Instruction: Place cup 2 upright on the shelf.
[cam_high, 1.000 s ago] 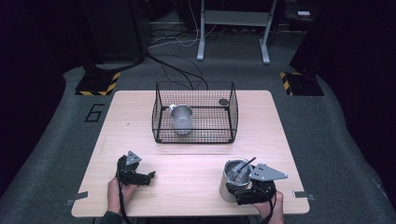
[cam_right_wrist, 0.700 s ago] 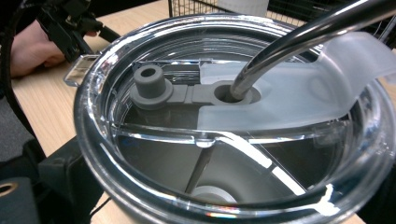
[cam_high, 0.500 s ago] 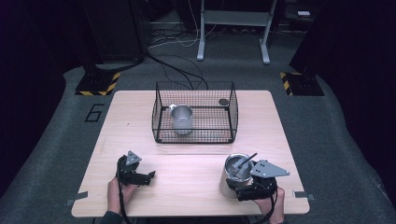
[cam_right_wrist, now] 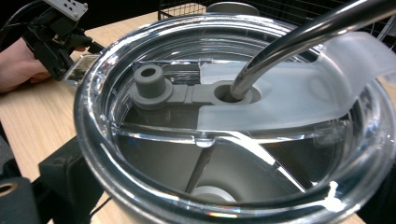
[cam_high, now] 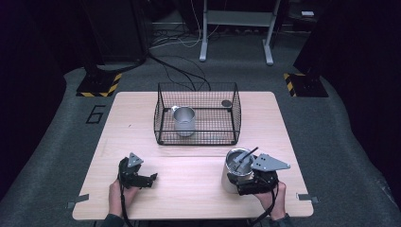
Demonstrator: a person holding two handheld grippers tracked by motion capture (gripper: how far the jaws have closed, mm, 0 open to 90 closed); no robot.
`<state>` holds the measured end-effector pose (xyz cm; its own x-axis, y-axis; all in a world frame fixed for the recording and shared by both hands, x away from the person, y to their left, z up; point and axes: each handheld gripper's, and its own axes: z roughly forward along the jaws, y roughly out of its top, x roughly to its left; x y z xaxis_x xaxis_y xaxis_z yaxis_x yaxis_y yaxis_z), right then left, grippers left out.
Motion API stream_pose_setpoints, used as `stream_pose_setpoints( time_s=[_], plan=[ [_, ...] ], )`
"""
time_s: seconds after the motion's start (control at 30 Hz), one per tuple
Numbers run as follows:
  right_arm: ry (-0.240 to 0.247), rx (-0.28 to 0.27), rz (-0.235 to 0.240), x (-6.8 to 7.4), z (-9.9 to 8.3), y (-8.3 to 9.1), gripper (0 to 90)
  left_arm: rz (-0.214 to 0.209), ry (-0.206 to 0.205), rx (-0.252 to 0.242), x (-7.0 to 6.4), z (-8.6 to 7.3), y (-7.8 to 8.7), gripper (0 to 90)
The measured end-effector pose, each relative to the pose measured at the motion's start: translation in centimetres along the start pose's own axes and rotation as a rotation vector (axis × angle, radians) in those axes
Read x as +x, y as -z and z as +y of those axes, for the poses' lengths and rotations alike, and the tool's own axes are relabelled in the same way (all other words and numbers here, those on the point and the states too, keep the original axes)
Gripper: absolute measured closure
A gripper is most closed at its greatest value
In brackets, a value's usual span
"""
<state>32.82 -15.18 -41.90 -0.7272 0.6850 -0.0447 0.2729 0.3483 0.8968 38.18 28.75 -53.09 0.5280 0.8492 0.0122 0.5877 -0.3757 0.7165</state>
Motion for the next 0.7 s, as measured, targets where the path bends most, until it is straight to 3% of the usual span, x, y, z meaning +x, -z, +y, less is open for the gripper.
stream_pose_setpoints(
  time_s=[0.37, 0.7],
  plan=[
    [-0.017, -0.006, -0.01, -0.9, 1.0, -0.9, 3.5, 0.0, 0.0, 0.0, 0.0, 0.0, 0.0, 0.3],
    [0.004, -0.01, -0.006, -1.7, 2.3, -1.7, 3.4, 0.0, 0.0, 0.001, 0.0, 0.0, 0.0, 0.3]
  ],
)
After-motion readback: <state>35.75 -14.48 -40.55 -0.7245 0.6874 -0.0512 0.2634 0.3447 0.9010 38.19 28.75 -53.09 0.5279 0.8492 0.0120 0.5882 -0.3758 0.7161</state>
